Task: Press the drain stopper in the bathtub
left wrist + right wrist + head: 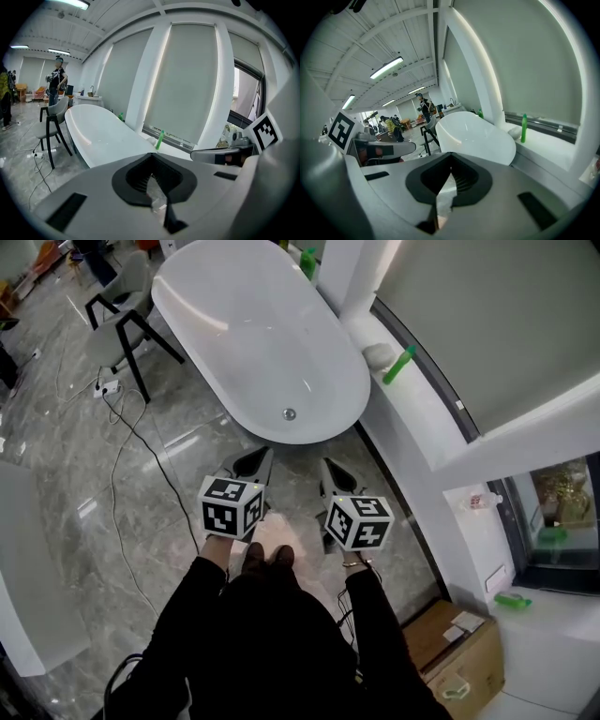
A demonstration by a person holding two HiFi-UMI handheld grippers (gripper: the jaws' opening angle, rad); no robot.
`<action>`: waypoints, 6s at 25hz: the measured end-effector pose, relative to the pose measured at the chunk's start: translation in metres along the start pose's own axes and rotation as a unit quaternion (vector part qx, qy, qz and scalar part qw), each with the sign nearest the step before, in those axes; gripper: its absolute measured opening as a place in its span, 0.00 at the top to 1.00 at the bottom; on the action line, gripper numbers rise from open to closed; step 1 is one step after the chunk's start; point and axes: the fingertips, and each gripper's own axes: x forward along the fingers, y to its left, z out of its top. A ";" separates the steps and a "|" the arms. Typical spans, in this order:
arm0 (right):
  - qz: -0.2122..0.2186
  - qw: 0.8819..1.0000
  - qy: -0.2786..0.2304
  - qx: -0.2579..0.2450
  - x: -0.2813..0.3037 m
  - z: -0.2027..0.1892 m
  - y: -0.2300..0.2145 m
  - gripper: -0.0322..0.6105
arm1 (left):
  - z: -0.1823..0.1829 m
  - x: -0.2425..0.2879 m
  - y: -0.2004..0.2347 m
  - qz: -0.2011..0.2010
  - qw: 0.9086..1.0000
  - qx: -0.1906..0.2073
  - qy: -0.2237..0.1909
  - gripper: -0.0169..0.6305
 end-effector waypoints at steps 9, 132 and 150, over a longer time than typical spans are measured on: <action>-0.001 1.000 -0.006 0.003 -0.003 0.018 -0.022 0.95 | 0.014 0.016 -0.004 0.014 1.000 -0.003 -0.009 0.96; -0.011 0.943 0.313 0.113 0.537 -0.210 -0.281 0.95 | -0.317 0.556 0.298 0.032 0.939 -0.135 0.315 0.96; -0.013 0.934 0.333 0.127 0.556 -0.241 -0.302 0.95 | -0.371 0.585 0.299 0.045 0.931 -0.141 0.335 0.96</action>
